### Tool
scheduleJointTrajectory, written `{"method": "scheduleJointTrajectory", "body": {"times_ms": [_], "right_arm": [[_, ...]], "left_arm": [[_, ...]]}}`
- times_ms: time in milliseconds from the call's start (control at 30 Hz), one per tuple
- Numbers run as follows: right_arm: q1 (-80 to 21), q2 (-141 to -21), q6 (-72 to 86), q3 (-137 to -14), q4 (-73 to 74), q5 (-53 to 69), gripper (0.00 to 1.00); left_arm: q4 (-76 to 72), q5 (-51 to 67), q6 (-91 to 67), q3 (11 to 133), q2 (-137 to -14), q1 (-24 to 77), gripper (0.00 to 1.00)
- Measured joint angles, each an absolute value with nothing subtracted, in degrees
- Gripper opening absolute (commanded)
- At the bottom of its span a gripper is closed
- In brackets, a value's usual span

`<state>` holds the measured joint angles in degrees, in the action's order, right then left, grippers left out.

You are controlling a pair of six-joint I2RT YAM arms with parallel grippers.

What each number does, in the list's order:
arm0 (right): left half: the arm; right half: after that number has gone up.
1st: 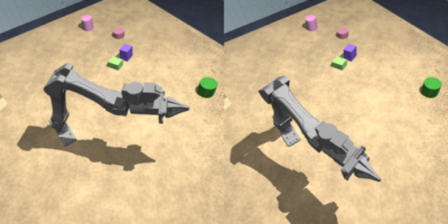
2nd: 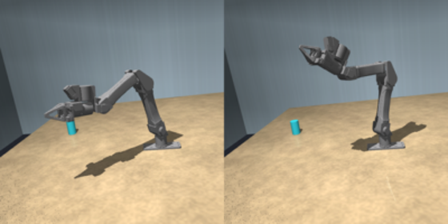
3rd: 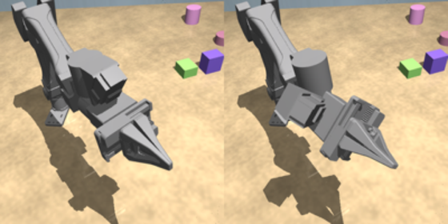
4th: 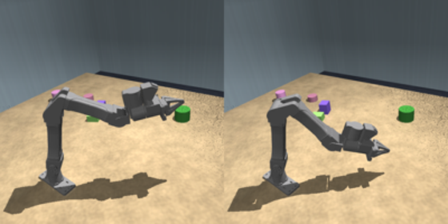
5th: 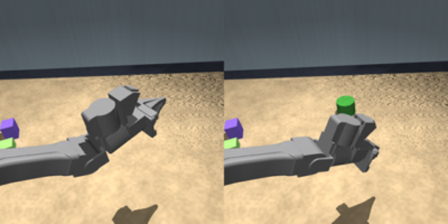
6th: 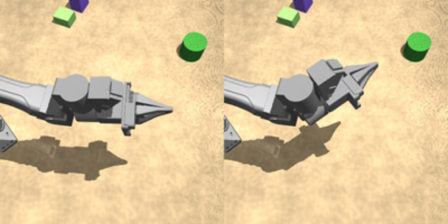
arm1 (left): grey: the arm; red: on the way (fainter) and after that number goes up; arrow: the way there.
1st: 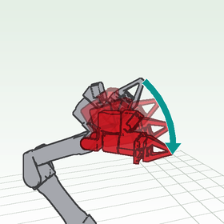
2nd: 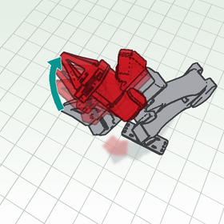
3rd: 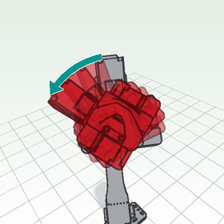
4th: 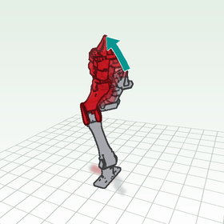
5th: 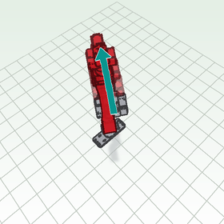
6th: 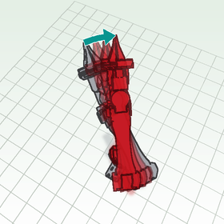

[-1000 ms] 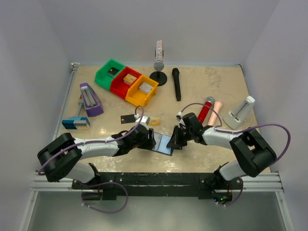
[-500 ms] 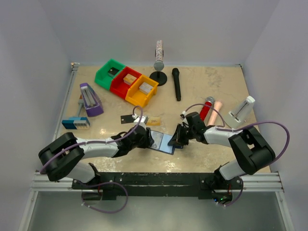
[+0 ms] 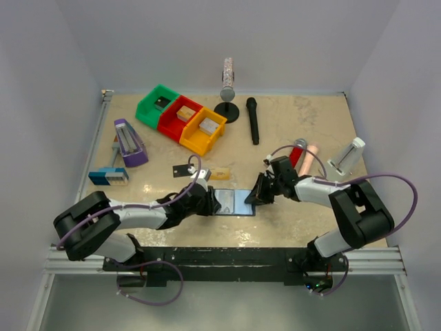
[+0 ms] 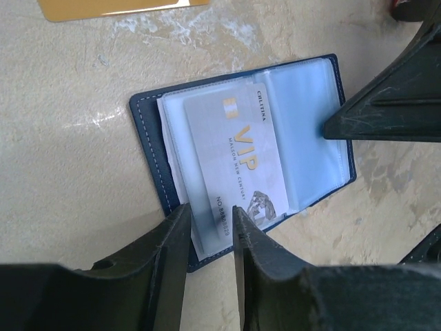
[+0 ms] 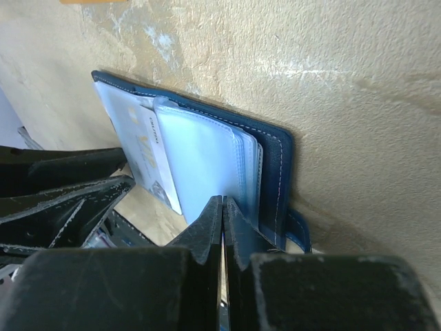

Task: Take the credit cards out of the card holder
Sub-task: Remove the credit card from the card holder.

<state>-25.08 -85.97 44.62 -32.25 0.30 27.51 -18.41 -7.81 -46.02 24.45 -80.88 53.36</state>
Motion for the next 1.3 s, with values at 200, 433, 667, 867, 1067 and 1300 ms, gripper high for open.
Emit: {"method": "scheduleJointTrajectory", "body": {"times_ms": [200, 433, 667, 867, 1067, 1300], "right_arm": [[-25.0, -84.3, 42.8, -32.8, 3.3, 26.1, 0.17], [-25.0, -73.6, 39.4, -33.7, 12.2, 22.6, 0.32], [-27.4, -69.7, 37.4, -36.7, 14.2, 22.3, 0.36], [-35.1, -71.9, 36.4, -41.8, 15.2, 22.1, 0.41], [-38.0, -77.0, 36.5, -44.8, 13.6, 22.5, 0.41], [-38.7, -86.0, 38.5, -45.3, 8.9, 24.6, 0.39]], "left_arm": [[-17.1, -7.0, -46.5, 23.9, -79.3, 53.5, 0.42], [-10.6, -7.8, -46.5, 24.2, -75.5, 53.8, 0.50], [-5.0, -8.1, -46.5, 24.3, -71.8, 53.8, 0.57], [-2.1, -8.1, -46.5, 25.1, -68.2, 53.8, 0.60], [-0.9, -9.4, -46.5, 25.4, -64.2, 53.8, 0.47], [-1.5, -12.0, -46.5, 25.4, -67.1, 53.6, 0.27]]}}
